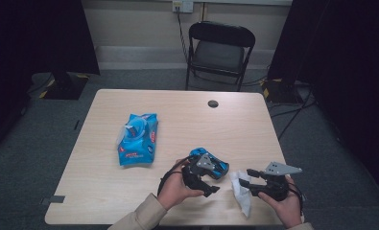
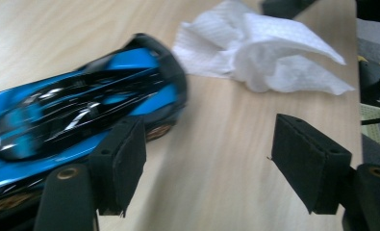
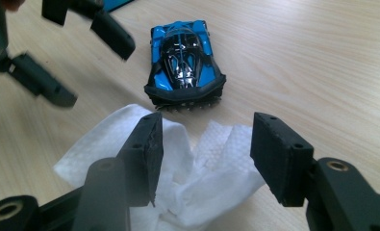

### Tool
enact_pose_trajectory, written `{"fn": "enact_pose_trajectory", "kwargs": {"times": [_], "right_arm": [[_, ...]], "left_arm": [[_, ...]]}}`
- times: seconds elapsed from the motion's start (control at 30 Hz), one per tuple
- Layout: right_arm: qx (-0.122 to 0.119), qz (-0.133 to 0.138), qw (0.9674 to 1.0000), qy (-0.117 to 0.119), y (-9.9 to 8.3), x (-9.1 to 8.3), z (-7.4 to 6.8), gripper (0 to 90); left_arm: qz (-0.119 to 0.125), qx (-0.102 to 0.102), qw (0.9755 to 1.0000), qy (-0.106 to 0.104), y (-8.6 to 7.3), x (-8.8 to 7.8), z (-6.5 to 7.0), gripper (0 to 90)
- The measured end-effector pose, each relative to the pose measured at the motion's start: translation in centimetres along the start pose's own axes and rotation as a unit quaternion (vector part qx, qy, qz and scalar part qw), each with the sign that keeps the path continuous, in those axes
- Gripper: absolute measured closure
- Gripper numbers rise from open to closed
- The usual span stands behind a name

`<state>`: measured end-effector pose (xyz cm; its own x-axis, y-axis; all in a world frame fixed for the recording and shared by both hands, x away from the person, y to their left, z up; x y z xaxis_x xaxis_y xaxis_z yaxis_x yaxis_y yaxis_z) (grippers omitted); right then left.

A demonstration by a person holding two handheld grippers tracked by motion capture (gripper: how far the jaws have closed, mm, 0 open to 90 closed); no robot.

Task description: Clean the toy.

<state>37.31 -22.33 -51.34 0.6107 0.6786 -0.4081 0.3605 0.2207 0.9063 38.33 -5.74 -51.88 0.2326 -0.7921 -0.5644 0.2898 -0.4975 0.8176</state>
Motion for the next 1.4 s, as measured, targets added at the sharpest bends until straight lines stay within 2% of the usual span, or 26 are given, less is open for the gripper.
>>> {"fn": "enact_pose_trajectory", "kwargs": {"times": [0.13, 0.27, 0.4, 0.57, 0.63, 0.67, 0.77, 0.83, 0.97, 1.0, 1.2, 1.3, 1.4], "right_arm": [[0.000, -0.006, 1.0000, 0.006, -0.4, 0.1, -0.2, 46.2], [0.001, -0.014, 0.9998, 0.014, -0.9, 0.2, -0.5, 46.5], [-0.003, -0.022, 0.9996, 0.019, -1.3, 0.4, -0.7, 46.4], [-0.008, -0.030, 0.9993, 0.020, -1.7, 0.8, -1.0, 44.7], [-0.007, -0.034, 0.9992, 0.021, -2.0, 1.0, -1.1, 44.4], [-0.009, -0.036, 0.9991, 0.021, -2.2, 1.1, -1.1, 44.3], [-0.010, -0.041, 0.9989, 0.021, -2.5, 1.2, -1.1, 43.2], [-0.012, -0.043, 0.9988, 0.019, -2.7, 1.4, -1.1, 42.7], [-0.013, -0.050, 0.9985, 0.018, -3.1, 1.5, -1.1, 43.0], [-0.016, -0.053, 0.9983, 0.018, -3.2, 1.6, -1.1, 43.1], [-0.024, -0.062, 0.9977, 0.014, -3.7, 2.1, -1.1, 45.1], [-0.030, -0.073, 0.9969, 0.009, -4.0, 2.4, -0.9, 48.4], [-0.030, -0.072, 0.9969, 0.005, -3.9, 2.5, -0.8, 51.8]], "left_arm": [[0.014, -0.020, 0.9993, 0.028, 0.2, -1.2, -2.3, 21.5], [0.013, -0.014, 0.9989, 0.043, 0.6, -2.0, -3.9, 19.3], [0.016, -0.018, 0.9988, 0.044, 0.9, -1.3, -5.2, 18.0], [0.017, -0.024, 0.9988, 0.038, 0.5, 0.3, -6.7, 17.1], [0.007, -0.013, 0.9993, 0.036, 0.4, 0.6, -7.1, 17.0], [0.009, -0.018, 0.9991, 0.038, 0.4, 0.9, -7.2, 17.0], [0.006, -0.015, 0.9992, 0.037, 0.5, 1.4, -7.8, 16.9], [0.010, -0.024, 0.9989, 0.038, 0.6, 1.7, -8.1, 16.7], [0.003, -0.032, 0.9987, 0.039, 0.2, 2.2, -8.4, 16.9], [0.008, -0.032, 0.9987, 0.040, 0.1, 2.3, -8.5, 17.0], [0.010, -0.032, 0.9987, 0.038, 0.1, 2.5, -8.4, 17.9], [0.006, -0.034, 0.9987, 0.038, 0.2, 2.6, -8.3, 16.9], [0.008, -0.034, 0.9987, 0.038, 0.2, 2.6, -8.3, 16.9]]}}
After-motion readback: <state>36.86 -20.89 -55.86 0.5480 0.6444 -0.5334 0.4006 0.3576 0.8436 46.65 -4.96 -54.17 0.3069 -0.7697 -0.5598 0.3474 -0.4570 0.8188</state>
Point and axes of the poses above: each handheld gripper's, and its own axes: x roughly forward along the jaws, y roughly out of its top, z roughly to its right, the point moved 9 cm from there along x, roughly forward along the jaws, and after that the axes turned 10 degrees about z, right-handed, at the moved point
